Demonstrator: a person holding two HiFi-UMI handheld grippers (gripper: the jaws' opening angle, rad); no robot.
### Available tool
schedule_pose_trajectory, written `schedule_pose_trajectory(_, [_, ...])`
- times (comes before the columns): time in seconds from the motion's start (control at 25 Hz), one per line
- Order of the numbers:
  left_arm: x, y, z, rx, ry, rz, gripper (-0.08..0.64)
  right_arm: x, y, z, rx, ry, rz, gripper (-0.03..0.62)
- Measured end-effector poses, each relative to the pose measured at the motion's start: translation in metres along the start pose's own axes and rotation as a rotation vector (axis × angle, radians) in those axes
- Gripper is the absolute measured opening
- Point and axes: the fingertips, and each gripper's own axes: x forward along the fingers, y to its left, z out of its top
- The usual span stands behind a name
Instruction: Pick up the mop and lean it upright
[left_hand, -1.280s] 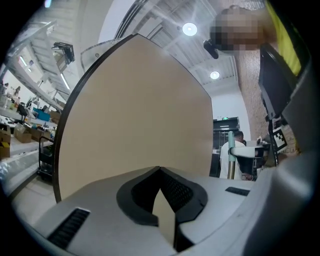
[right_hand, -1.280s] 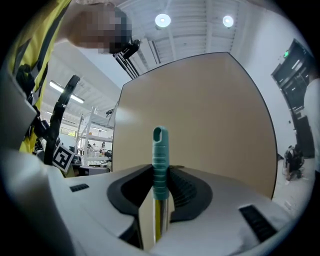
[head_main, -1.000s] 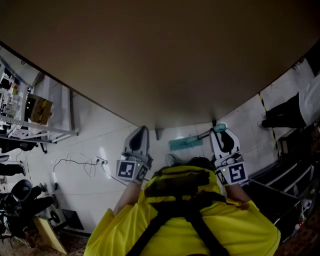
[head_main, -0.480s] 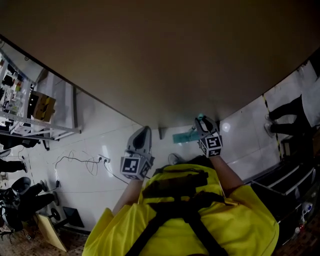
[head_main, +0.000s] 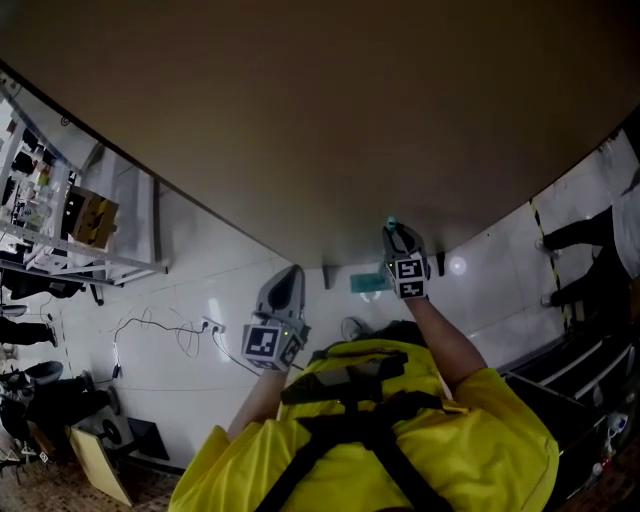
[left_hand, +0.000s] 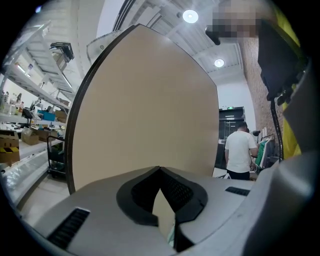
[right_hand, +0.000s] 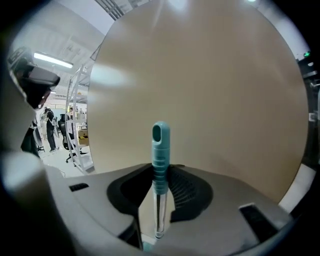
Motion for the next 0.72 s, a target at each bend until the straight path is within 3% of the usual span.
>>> schedule_pose_trajectory(0.2, [-0.009, 0.009, -0.003, -0.078, -0.01, 0.007, 0.005, 0.02, -0.01, 0.004, -0.022, 0.029, -0.067, 0.114])
schedule_pose_trajectory(0.32, [-0.012, 0.009, -0.007, -0.091, 0.001, 0.026, 0.005, 0.026, -0.01, 0.002, -0.026, 0.052, -0.054, 0.115])
schedule_pose_trajectory(0.4, [-0.011, 0.01, -0.008, -0.102, 0.001, 0.029, 0.005, 0.029, -0.009, 0.002, -0.033, 0.055, -0.045, 0.211])
schedule_pose_trajectory(0.48, [-0.01, 0.01, -0.006, -0.109, -0.004, 0.03, 0.005, 0.03, -0.009, 0.004, -0.039, 0.056, -0.053, 0.213])
schedule_pose_trajectory(0.72, [-0.02, 0.012, -0.008, -0.101, -0.002, 0.042, 0.005, -0.027, -0.003, 0.045, -0.001, -0.062, -0.044, 0.215])
